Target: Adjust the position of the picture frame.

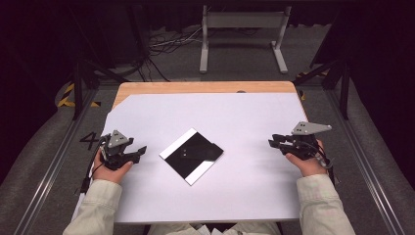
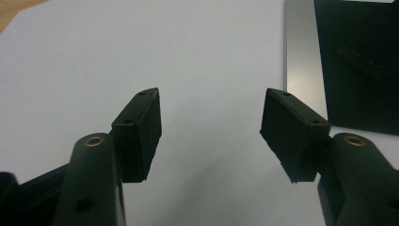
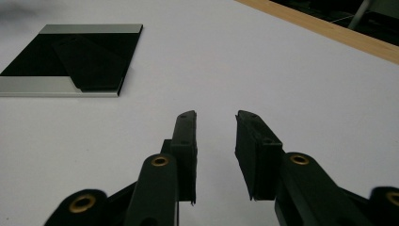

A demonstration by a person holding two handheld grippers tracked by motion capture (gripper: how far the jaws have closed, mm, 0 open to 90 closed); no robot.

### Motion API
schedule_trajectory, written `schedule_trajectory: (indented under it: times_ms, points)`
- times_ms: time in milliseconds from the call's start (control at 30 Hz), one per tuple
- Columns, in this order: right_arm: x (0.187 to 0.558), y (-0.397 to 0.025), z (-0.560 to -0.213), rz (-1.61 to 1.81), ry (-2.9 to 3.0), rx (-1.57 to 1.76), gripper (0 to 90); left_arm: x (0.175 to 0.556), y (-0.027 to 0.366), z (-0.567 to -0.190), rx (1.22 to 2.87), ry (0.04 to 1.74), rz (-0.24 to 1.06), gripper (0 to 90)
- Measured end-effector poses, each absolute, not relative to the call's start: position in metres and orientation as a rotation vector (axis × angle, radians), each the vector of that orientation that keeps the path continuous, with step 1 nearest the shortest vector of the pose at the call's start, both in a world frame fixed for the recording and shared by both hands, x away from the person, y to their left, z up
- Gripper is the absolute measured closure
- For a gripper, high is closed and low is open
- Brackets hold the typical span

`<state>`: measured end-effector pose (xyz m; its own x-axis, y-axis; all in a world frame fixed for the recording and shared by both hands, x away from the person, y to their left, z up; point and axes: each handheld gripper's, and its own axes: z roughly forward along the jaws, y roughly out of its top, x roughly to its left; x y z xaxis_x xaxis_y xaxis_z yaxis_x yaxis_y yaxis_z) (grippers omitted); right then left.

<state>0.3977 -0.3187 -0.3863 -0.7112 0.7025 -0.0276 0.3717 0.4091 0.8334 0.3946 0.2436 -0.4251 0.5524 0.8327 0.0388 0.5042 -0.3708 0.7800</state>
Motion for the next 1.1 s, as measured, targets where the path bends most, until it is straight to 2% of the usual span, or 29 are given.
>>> schedule_trajectory:
  times_ms: [100, 200, 233, 367, 400, 500, 667, 1100]
  points:
    - [0.397, -0.319, -0.385, 1.219, 2.289, 0.925, 69.1, 0.396, 0.244, -0.423, 2.045, 1.095, 0.559, 42.3]
    - [0.395, -0.319, -0.382, 1.224, 2.280, 0.921, 69.6, 0.396, 0.244, -0.421, 2.051, 1.100, 0.536, 51.0]
    - [0.395, -0.319, -0.382, 1.224, 2.280, 0.921, 69.6, 0.396, 0.244, -0.420, 2.055, 1.101, 0.523, 51.0]
    - [0.393, -0.320, -0.381, 1.225, 2.275, 0.922, 70.4, 0.397, 0.240, -0.420, 2.090, 1.062, 0.477, 68.5]
    - [0.392, -0.321, -0.381, 1.223, 2.274, 0.927, 70.7, 0.397, 0.237, -0.419, 2.104, 1.053, 0.461, 77.1]
    - [0.392, -0.322, -0.381, 1.222, 2.273, 0.931, 70.8, 0.396, 0.235, -0.418, 2.120, 1.046, 0.429, 88.8]
    - [0.392, -0.322, -0.381, 1.219, 2.275, 0.938, 70.9, 0.399, 0.229, -0.418, 2.172, 1.061, 0.307, 90.0]
    - [0.392, -0.322, -0.382, 1.209, 2.280, 0.954, 70.6, 0.405, 0.216, -0.425, 2.279, 1.086, 0.151, 90.0]
